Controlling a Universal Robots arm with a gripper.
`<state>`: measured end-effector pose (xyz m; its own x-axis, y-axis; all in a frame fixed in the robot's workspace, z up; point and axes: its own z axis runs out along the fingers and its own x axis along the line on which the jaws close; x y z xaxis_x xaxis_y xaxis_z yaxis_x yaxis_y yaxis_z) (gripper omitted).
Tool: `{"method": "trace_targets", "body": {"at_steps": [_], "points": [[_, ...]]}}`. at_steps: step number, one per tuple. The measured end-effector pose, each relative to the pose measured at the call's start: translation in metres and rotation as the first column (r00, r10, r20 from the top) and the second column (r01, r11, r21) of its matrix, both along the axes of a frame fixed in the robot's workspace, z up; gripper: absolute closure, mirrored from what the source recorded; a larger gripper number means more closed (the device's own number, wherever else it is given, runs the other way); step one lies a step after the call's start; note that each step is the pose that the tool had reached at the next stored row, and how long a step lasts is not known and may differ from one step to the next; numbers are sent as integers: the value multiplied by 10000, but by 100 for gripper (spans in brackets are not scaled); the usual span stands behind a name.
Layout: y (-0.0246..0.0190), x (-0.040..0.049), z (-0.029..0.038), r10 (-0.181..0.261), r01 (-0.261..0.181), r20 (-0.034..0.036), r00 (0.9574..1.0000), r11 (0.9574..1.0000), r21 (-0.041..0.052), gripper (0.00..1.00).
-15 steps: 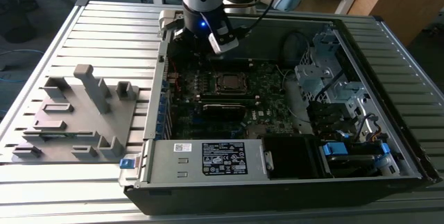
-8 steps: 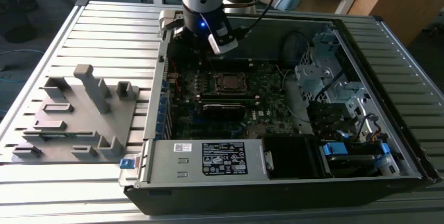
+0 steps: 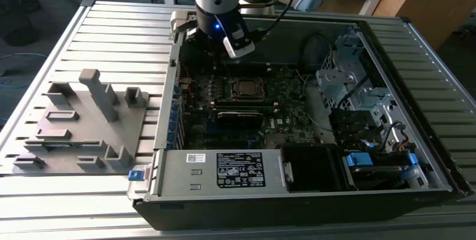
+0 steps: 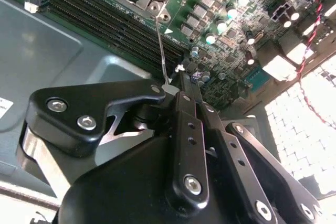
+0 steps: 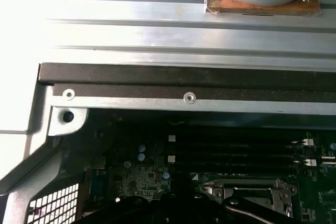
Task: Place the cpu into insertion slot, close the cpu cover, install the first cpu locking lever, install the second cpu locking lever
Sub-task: 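Install the first cpu locking lever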
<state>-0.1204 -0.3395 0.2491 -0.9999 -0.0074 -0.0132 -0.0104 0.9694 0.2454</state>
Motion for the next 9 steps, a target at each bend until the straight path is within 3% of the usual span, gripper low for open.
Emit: {"method": "trace_targets", "body": {"at_steps": [9], "points": [[0, 153, 0, 0, 0, 0, 10000, 10000, -16, 90]]}}
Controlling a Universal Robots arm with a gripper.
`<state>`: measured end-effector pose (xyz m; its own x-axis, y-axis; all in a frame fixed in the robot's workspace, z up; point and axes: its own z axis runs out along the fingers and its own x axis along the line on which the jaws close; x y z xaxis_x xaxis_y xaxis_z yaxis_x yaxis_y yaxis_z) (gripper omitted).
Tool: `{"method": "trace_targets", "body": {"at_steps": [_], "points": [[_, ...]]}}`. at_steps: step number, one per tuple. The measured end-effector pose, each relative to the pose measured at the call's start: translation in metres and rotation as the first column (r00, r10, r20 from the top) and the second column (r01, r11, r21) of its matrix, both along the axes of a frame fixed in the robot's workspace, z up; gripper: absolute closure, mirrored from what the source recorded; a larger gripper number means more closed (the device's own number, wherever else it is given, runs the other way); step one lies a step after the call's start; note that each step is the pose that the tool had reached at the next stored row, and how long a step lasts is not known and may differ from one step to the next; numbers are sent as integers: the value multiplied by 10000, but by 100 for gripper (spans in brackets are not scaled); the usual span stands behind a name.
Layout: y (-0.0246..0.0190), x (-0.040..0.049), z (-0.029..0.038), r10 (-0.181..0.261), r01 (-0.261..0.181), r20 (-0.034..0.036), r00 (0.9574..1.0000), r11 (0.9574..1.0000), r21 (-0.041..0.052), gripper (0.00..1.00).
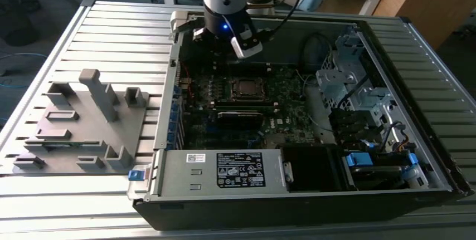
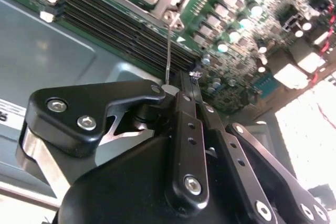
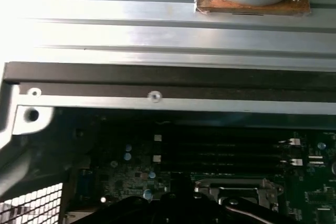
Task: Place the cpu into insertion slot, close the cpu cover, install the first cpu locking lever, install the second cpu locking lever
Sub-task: 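Install the first cpu locking lever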
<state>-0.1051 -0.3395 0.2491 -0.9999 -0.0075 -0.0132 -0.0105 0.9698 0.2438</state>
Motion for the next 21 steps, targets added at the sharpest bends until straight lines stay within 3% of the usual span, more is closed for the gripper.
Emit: {"method": "trace_targets", "body": {"at_steps": [10, 16, 21], "points": [[0, 271, -1, 0, 0, -2, 10000, 10000, -45, 90], [0, 281, -1, -1, 1, -2, 10000, 10000, -66, 90], [0, 284, -29, 0, 0, -1, 10000, 9996, -294, 90]]}}
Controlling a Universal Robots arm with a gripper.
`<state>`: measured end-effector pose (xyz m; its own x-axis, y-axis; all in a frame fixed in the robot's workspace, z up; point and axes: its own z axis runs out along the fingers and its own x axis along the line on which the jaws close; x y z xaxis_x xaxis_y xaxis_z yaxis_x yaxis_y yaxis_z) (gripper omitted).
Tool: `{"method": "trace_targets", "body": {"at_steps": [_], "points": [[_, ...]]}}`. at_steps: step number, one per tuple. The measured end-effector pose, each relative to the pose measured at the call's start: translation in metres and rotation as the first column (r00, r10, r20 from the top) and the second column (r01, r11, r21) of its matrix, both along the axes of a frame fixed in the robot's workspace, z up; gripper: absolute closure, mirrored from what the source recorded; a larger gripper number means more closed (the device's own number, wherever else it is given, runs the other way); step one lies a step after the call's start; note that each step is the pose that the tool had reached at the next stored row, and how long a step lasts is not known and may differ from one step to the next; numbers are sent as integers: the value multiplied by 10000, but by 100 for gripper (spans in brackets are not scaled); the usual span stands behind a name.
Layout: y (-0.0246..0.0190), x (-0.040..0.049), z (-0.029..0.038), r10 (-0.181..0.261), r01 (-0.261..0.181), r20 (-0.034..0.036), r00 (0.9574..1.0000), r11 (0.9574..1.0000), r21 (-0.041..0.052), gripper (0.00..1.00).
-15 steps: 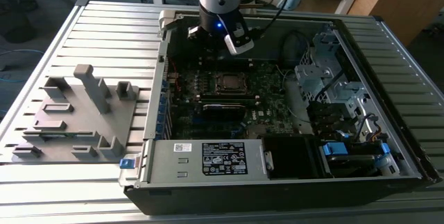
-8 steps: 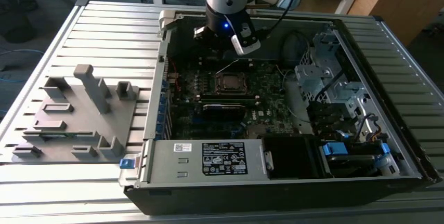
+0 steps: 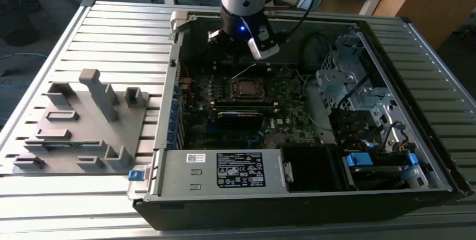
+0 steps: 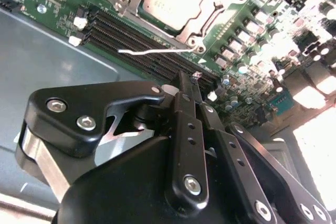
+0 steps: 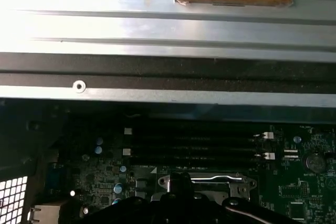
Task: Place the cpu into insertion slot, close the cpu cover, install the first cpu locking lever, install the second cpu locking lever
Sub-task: 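Install the first cpu locking lever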
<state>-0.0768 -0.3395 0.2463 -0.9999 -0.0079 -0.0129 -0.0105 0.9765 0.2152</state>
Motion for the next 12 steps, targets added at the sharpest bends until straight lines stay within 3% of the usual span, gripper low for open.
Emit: {"method": "trace_targets", "body": {"at_steps": [2, 12], "points": [[0, 2, -18, -1, 1, 0, 10000, 10000, -60, 90], [1, 57, -90, -2, 2, -1, 10000, 10000, -63, 90]]}}
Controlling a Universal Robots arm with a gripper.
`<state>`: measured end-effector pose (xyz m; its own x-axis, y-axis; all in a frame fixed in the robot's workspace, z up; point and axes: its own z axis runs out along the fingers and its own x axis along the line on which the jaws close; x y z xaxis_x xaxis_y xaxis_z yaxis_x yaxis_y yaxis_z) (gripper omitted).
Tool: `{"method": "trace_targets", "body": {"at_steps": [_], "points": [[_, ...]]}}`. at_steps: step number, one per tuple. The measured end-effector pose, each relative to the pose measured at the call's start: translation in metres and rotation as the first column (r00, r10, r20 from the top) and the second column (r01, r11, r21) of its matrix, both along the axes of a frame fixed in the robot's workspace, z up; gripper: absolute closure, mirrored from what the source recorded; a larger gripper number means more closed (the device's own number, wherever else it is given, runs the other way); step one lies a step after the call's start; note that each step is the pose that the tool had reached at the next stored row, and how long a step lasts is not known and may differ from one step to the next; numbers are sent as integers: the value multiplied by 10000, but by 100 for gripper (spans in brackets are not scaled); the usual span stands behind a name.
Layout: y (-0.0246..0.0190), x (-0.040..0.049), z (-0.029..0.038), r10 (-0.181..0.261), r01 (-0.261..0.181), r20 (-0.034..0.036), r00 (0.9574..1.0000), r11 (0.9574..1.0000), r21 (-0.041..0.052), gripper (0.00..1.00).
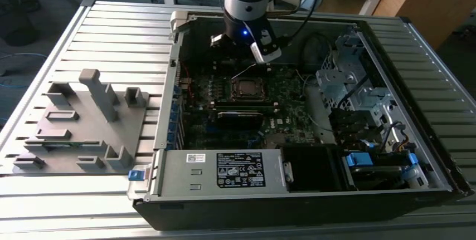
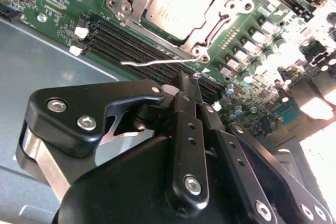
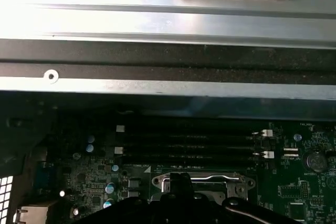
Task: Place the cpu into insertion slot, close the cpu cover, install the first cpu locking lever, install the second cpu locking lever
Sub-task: 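Install the first cpu locking lever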
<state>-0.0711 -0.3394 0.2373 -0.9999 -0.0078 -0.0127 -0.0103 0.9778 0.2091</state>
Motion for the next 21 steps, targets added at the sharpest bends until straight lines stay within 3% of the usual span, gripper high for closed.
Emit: {"method": "trace_targets", "body": {"at_steps": [5, 11, 14, 18, 21], "points": [[0, 0, -9, -1, 1, 14, 10000, 10000, 29, 90], [0, 0, -28, -37, 35, 173, 9998, 9999, 131, 90], [0, 0, -34, -367, 365, 174, 9992, 9992, 135, 90], [0, 0, -42, -963, 961, 173, 9952, 9953, 133, 90], [0, 0, -43, -971, 969, 174, 9951, 9952, 140, 90]]}}
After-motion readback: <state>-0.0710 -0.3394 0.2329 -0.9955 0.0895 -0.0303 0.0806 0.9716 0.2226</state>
